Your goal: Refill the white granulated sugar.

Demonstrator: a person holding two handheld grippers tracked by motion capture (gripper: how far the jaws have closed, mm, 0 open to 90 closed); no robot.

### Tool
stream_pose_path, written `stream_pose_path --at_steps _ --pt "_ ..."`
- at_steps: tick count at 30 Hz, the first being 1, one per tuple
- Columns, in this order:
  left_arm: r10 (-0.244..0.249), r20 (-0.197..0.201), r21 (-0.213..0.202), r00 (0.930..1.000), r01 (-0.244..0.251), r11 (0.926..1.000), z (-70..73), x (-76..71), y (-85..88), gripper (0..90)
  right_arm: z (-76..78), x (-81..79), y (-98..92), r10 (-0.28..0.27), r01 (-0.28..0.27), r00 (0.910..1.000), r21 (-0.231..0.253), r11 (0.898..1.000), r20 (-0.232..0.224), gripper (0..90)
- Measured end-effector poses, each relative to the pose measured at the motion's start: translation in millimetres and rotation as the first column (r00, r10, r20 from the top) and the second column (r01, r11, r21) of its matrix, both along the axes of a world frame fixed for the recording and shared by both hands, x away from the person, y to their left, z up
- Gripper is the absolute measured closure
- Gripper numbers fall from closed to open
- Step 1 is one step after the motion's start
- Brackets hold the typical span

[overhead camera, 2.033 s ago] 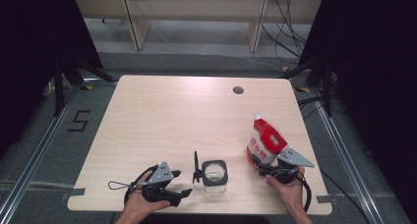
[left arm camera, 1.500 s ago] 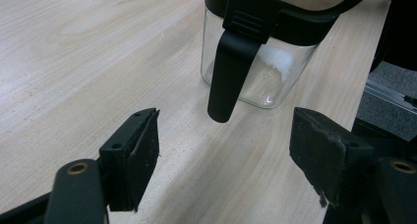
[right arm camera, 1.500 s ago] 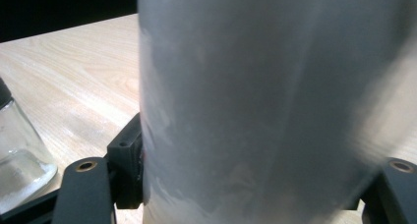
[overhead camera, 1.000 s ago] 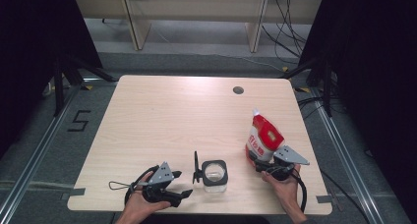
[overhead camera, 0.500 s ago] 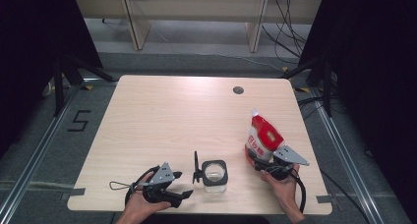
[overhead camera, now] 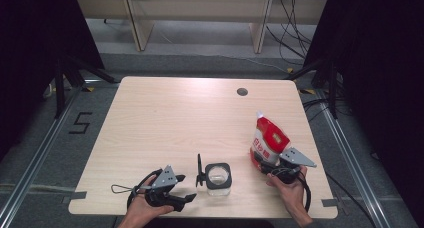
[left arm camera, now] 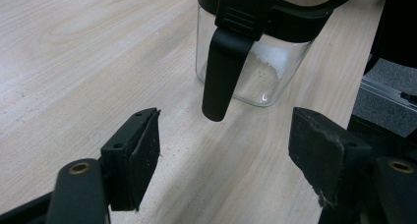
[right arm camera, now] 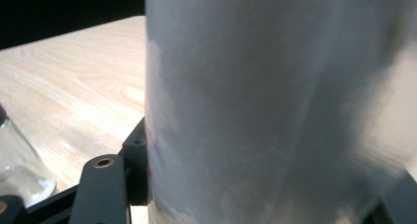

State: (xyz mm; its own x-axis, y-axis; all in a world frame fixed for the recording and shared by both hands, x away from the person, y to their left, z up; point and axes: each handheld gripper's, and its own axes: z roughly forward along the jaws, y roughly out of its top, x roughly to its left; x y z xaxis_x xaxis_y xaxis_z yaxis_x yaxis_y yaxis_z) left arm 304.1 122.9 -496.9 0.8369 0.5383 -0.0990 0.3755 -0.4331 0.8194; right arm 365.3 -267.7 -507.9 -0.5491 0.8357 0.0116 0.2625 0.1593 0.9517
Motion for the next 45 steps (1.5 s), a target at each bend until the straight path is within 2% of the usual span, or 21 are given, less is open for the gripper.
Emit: stream_pose_path --at_steps 2,4,5,6,11,12,15,16,17,18,19,21,22,25,31,36,37,39,41,42,45 --pt "0.012 -0.019 -0.010 0.9998 -0.012 0.9999 0.1 -1.3 -0.4 27.3 1.1 -4.1 3.0 -0.007 0.007 0.9999 0.034 0.999 -0.012 36.9" --pt "-0.010 -0.003 -0.001 0.9999 0.010 0.9999 1.1 0.2 0.7 27.3 2.9 -6.5 2.4 0.000 0.000 1.0000 0.009 1.000 0.000 37.0" --pt "-0.009 0.002 -0.004 1.0000 0.009 1.0000 1.1 0.2 0.8 27.4 4.4 -6.5 0.0 0.009 -0.008 0.9997 -0.038 0.999 0.021 37.1" --pt "-0.012 0.005 0.003 0.9999 0.012 0.9999 1.4 0.5 1.4 27.5 5.2 -9.7 1.6 0.000 0.000 1.0000 -0.028 1.000 0.008 37.1" --pt "0.002 -0.013 0.017 0.9999 -0.002 0.9998 1.4 0.5 2.8 27.5 13.5 -17.5 3.8 0.025 -0.015 0.9963 -0.117 0.993 0.082 37.3" --pt "0.008 -0.027 -0.010 0.9996 -0.008 0.9999 1.1 -0.7 1.4 27.5 15.8 -20.1 4.1 0.033 -0.021 0.9955 -0.131 0.991 0.088 37.3" --pt "0.015 -0.020 -0.017 0.9997 -0.015 0.9997 0.8 -0.9 1.2 27.4 21.0 -27.2 5.0 0.043 -0.026 0.9926 -0.142 0.989 0.114 37.4" --pt "-0.010 0.003 0.020 1.0000 0.009 0.9997 1.8 1.4 3.6 27.4 22.6 -29.3 4.6 0.048 -0.028 0.9906 -0.154 0.988 0.128 37.4" --pt "-0.002 0.002 -0.002 1.0000 0.002 1.0000 0.8 0.9 2.3 27.4 24.4 -32.1 3.5 0.042 -0.019 0.9901 -0.165 0.986 0.134 37.4" --pt "-0.001 0.001 -0.002 1.0000 0.001 1.0000 0.6 1.1 2.5 27.4 26.4 -37.2 3.5 0.030 -0.004 0.9898 -0.186 0.983 0.139 37.4" --pt "0.000 0.000 -0.003 1.0000 0.000 1.0000 0.6 1.2 2.7 27.4 29.1 -38.4 1.9 0.051 -0.004 0.9812 -0.242 0.970 0.186 37.4" --pt "0.017 -0.010 0.013 0.9998 -0.017 0.9998 0.5 1.4 3.6 27.3 32.3 -45.6 1.6 0.062 -0.005 0.9779 -0.275 0.961 0.200 37.4" --pt "0.024 -0.015 -0.008 0.9996 -0.024 0.9997 0.1 0.2 2.5 27.3 34.1 -50.1 1.2 0.063 -0.004 0.9782 -0.286 0.958 0.198 37.4" --pt "0.009 0.003 0.005 1.0000 -0.009 0.9999 0.2 1.9 3.5 27.1 36.8 -55.9 0.0 0.077 -0.005 0.9728 -0.314 0.950 0.219 37.5" --pt "0.024 -0.021 -0.008 0.9995 -0.025 0.9997 -0.5 0.4 2.1 26.7 39.7 -64.1 -0.8 0.090 -0.004 0.9714 -0.361 0.933 0.220 37.5" --pt "0.013 0.000 -0.007 0.9999 -0.013 0.9999 0.1 2.0 3.1 25.8 45.0 -70.7 0.7 0.099 0.020 0.9599 -0.418 0.908 0.262 37.5" --pt "0.027 -0.015 -0.006 0.9995 -0.028 0.9996 0.0 1.1 3.1 25.5 46.4 -72.9 -0.1 0.100 0.020 0.9607 -0.424 0.905 0.259 37.5" --pt "0.012 0.002 0.003 0.9999 -0.012 0.9999 0.2 2.5 3.9 25.0 47.6 -75.9 -0.5 0.101 0.023 0.9581 -0.425 0.905 0.268 37.6" --pt "0.021 -0.022 0.000 0.9995 -0.021 0.9998 0.5 1.7 4.2 24.5 48.9 -79.5 -0.9 0.122 0.030 0.9508 -0.476 0.879 0.285 37.6" --pt "0.020 -0.030 0.002 0.9993 -0.020 0.9998 1.1 1.9 4.5 24.3 49.2 -81.7 -0.1 0.126 0.030 0.9496 -0.482 0.876 0.287 37.6" --pt "0.013 -0.002 0.003 0.9999 -0.013 0.9999 0.7 3.2 5.1 22.9 48.9 -88.4 1.8 0.148 0.026 0.9464 -0.524 0.851 0.287 37.6"
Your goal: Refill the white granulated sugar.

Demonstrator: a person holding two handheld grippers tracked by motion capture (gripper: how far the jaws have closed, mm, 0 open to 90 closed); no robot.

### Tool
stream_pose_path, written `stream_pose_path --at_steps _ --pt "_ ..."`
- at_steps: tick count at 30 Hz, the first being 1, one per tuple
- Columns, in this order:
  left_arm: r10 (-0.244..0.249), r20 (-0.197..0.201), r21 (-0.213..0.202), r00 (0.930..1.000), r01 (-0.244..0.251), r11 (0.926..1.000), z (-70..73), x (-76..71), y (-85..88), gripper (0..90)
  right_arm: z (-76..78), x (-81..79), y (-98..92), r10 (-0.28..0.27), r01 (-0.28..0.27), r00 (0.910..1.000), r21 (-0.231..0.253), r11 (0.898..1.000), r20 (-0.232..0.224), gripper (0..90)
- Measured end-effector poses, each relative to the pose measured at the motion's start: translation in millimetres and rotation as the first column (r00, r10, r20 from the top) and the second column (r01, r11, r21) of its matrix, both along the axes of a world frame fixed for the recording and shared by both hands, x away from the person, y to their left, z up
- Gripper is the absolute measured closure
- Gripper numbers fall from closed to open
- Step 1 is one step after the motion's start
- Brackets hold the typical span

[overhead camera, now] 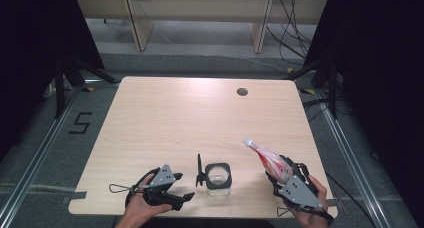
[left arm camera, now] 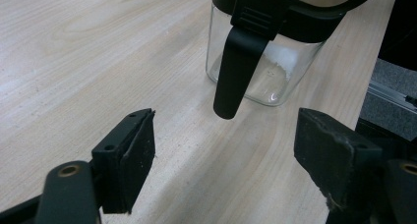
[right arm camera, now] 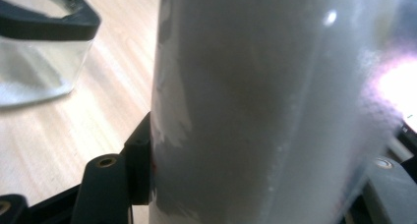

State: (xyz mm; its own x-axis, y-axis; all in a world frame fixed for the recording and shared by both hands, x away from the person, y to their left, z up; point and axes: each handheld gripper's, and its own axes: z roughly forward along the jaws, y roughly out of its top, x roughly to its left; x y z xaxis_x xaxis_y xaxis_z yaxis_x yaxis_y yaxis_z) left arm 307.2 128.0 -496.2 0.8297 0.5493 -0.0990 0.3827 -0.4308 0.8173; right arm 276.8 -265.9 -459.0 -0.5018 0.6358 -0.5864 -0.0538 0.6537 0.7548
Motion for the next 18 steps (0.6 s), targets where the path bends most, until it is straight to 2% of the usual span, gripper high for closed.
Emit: stream_pose_path --at_steps 5,7,9,10,13,16,17,18 --pt "-0.002 -0.004 0.001 1.0000 0.002 1.0000 0.0 -0.1 -0.2 22.1 -1.2 -7.0 5.7 0.020 -0.018 0.9996 -0.086 0.996 0.022 37.7" --pt "0.003 0.001 0.001 1.0000 -0.003 1.0000 -0.3 -0.2 -0.2 22.0 -1.9 -8.3 7.8 0.025 -0.020 0.9990 -0.136 0.990 0.036 37.7" --pt "-0.002 -0.006 0.001 1.0000 0.002 1.0000 0.1 0.2 0.3 21.9 -2.2 -9.1 9.7 0.044 -0.036 0.9981 -0.169 0.985 0.044 37.7" --pt "0.004 -0.007 -0.009 1.0000 -0.005 1.0000 -0.3 -0.1 -0.3 21.9 -3.0 -10.8 10.9 0.038 -0.030 0.9984 -0.168 0.985 0.041 37.7" --pt "0.023 -0.026 -0.014 0.9994 -0.023 0.9996 -0.9 -1.5 -1.2 21.9 -4.1 -12.6 14.1 0.052 -0.040 0.9974 -0.210 0.977 0.050 37.8" --pt "0.003 0.000 -0.001 1.0000 -0.003 1.0000 -0.3 0.0 -0.4 21.9 -5.3 -13.3 16.7 0.068 -0.051 0.9960 -0.258 0.965 0.059 37.8" --pt "0.001 -0.003 -0.001 1.0000 -0.001 1.0000 -0.1 0.1 -0.1 21.9 -6.2 -14.9 17.8 0.059 -0.043 0.9967 -0.253 0.966 0.056 37.9" --pt "0.022 -0.025 -0.015 0.9994 -0.022 0.9996 -0.9 -1.1 -1.0 21.9 -6.0 -13.9 18.5 0.072 -0.054 0.9958 -0.272 0.961 0.057 37.9"
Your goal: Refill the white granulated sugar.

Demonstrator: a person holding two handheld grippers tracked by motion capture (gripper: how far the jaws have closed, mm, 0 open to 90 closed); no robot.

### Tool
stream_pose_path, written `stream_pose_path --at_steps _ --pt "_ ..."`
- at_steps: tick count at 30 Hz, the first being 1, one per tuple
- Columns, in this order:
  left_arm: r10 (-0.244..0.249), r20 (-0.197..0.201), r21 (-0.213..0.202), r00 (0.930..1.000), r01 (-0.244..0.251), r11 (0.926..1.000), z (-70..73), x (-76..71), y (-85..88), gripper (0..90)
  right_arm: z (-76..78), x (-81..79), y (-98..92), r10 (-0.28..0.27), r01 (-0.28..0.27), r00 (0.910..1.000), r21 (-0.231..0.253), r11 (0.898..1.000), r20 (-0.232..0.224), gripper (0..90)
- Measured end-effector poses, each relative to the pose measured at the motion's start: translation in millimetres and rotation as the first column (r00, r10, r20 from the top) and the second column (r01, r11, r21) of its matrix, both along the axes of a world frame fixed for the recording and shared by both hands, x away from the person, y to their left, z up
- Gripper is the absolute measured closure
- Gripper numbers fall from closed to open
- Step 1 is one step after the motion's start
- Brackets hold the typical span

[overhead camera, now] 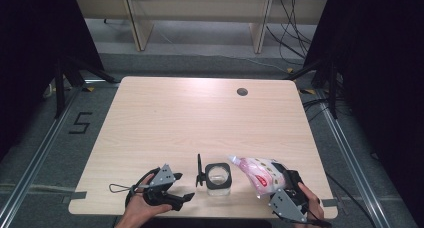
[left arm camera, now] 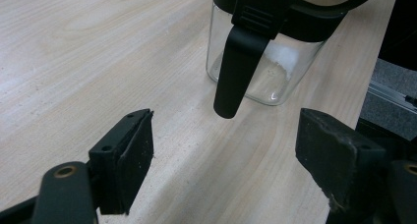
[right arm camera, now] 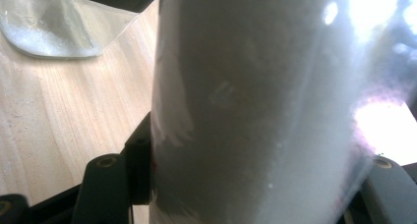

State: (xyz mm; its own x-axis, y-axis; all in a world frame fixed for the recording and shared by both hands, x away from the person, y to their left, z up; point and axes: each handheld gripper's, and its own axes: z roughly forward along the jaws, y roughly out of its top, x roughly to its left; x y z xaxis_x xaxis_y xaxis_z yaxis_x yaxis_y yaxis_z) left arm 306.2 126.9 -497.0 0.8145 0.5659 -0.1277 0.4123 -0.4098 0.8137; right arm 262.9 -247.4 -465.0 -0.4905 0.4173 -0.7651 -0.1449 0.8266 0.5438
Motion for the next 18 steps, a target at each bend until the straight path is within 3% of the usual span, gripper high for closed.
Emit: stream_pose_path --at_steps 2,4,5,7,9,10,13,15,17,18 --pt "0.007 0.000 0.005 1.0000 -0.007 1.0000 0.3 -0.6 0.1 21.9 0.7 -0.4 1.3 0.011 -0.010 0.9996 -0.033 0.999 0.024 37.9" --pt "-0.021 0.018 0.011 0.9996 0.020 0.9997 0.7 1.3 1.0 21.9 -1.6 -2.8 3.7 -0.006 0.007 0.9998 -0.041 0.999 0.017 38.0" --pt "-0.008 -0.002 0.005 1.0000 0.008 1.0000 0.5 0.2 0.5 21.9 -0.8 -2.0 4.0 0.005 -0.002 0.9994 -0.075 0.997 0.035 38.0" --pt "-0.002 0.009 0.003 1.0000 0.002 1.0000 -0.1 0.1 0.1 21.9 -2.7 -3.2 4.9 -0.011 0.013 0.9995 -0.059 0.998 0.029 38.0" --pt "-0.002 0.005 0.004 1.0000 0.002 1.0000 -0.2 -0.2 -0.2 21.9 -1.1 -2.5 5.2 0.004 0.001 0.9992 -0.111 0.994 0.040 38.0" --pt "-0.016 0.019 0.012 0.9997 0.016 0.9998 0.1 0.8 0.3 21.9 -3.4 -2.9 5.8 -0.007 0.012 0.9990 -0.111 0.994 0.044 38.0" --pt "-0.014 0.017 0.010 0.9998 0.014 0.9999 0.0 0.7 0.1 21.9 -4.3 -4.5 8.4 -0.002 0.015 0.9969 -0.176 0.984 0.078 38.1" --pt "-0.014 0.018 0.018 0.9997 0.014 0.9997 0.1 1.0 0.7 21.9 -3.7 -5.9 9.4 0.003 0.011 0.9975 -0.190 0.982 0.070 38.1" --pt "-0.011 0.016 0.009 0.9998 0.011 0.9999 -0.1 0.6 0.2 21.9 -1.4 -4.7 11.1 0.040 -0.015 0.9938 -0.238 0.971 0.103 38.2" --pt "-0.011 0.015 0.008 0.9998 0.011 0.9999 -0.1 0.5 0.1 21.9 1.3 -4.7 12.0 0.056 -0.017 0.9902 -0.283 0.959 0.128 38.2"
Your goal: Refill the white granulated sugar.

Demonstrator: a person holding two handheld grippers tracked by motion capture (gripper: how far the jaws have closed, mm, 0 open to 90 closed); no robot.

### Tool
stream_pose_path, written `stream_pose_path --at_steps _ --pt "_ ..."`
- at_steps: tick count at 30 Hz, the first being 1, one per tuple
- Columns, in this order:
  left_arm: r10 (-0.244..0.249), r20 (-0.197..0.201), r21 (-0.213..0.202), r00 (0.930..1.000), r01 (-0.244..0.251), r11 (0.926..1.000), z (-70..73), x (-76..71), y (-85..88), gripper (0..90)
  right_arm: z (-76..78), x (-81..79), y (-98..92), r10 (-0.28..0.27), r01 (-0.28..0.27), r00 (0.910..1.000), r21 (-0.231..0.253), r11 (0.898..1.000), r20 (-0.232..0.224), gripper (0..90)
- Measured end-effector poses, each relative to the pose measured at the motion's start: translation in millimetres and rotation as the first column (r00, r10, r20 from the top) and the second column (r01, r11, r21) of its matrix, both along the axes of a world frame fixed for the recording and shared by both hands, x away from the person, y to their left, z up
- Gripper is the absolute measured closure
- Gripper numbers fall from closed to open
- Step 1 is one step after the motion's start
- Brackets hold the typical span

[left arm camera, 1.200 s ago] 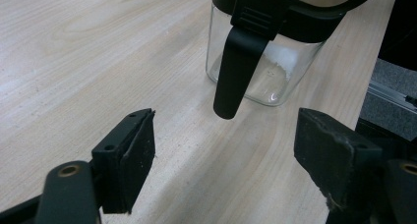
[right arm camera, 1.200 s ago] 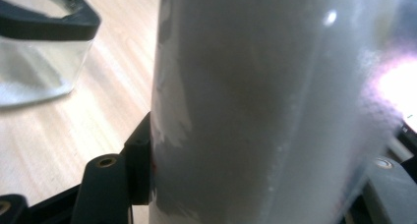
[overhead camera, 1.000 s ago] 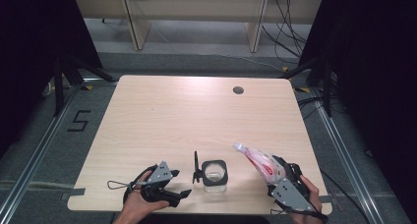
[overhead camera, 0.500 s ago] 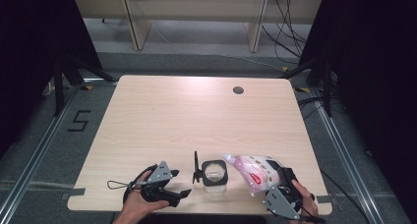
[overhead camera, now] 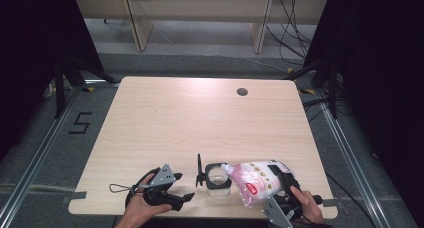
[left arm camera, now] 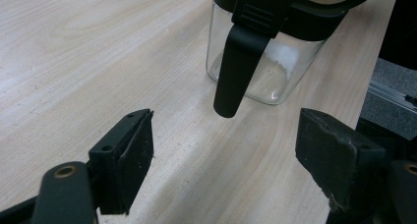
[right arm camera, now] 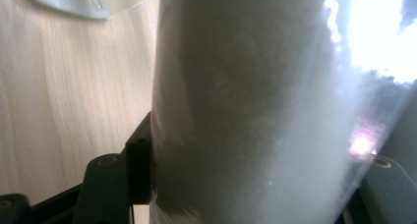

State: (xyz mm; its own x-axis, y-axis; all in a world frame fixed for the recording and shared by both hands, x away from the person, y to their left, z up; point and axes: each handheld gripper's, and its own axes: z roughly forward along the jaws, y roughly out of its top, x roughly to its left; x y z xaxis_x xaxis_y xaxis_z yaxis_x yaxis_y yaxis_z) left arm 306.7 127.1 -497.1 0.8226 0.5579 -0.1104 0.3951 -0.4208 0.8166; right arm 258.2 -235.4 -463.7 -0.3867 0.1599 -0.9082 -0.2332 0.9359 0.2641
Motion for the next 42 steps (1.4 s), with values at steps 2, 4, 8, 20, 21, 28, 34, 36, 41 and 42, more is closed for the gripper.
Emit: stream_pose_path --at_steps 2,4,8,20,21,28,34,36,41,42 --pt "-0.003 0.001 0.003 1.0000 0.003 1.0000 0.1 0.1 0.0 21.9 -5.9 -2.2 1.7 -0.024 0.024 0.9995 0.033 0.999 -0.020 38.3" --pt "0.010 -0.016 -0.005 0.9998 -0.010 0.9999 -0.3 -1.2 -1.0 21.9 -6.4 -3.5 3.1 -0.031 0.031 0.9994 0.005 1.000 -0.014 38.3" --pt "0.007 -0.018 -0.002 0.9998 -0.007 1.0000 0.1 -1.0 -1.0 21.9 -4.8 -3.0 5.1 -0.008 0.011 0.9993 -0.086 0.996 0.035 38.5" --pt "-0.011 -0.005 0.006 0.9999 0.012 0.9999 -0.2 -0.3 -1.3 21.9 -11.0 -7.0 13.1 -0.007 0.029 0.9954 -0.224 0.974 0.096 39.0" --pt "-0.015 -0.002 0.008 0.9999 0.015 0.9999 -0.1 -0.1 -1.3 21.9 -7.1 -4.9 14.8 0.038 -0.002 0.9922 -0.287 0.958 0.119 39.1" --pt "-0.010 0.005 0.006 0.9999 0.010 0.9999 -1.3 -0.1 -2.6 21.9 -6.8 -5.4 16.1 0.017 0.026 0.9909 -0.310 0.950 0.133 39.4" --pt "-0.012 0.006 0.023 0.9999 0.012 0.9997 -1.1 1.0 -1.2 21.9 -1.6 -3.0 18.6 0.070 0.000 0.9802 -0.357 0.934 0.185 39.6" --pt "-0.019 -0.003 0.018 0.9998 0.019 0.9996 -1.1 1.1 -1.4 21.9 0.4 -3.9 20.1 0.052 0.013 0.9857 -0.382 0.924 0.160 39.6" --pt "-0.020 0.000 0.019 0.9998 0.020 0.9996 -1.7 1.0 -2.1 21.9 1.0 -2.8 20.4 0.060 0.013 0.9836 -0.400 0.916 0.170 39.8" --pt "-0.015 0.003 0.018 0.9999 0.015 0.9997 -2.1 1.0 -2.4 21.9 -2.4 -2.7 18.6 0.042 0.021 0.9856 -0.366 0.930 0.164 39.8"
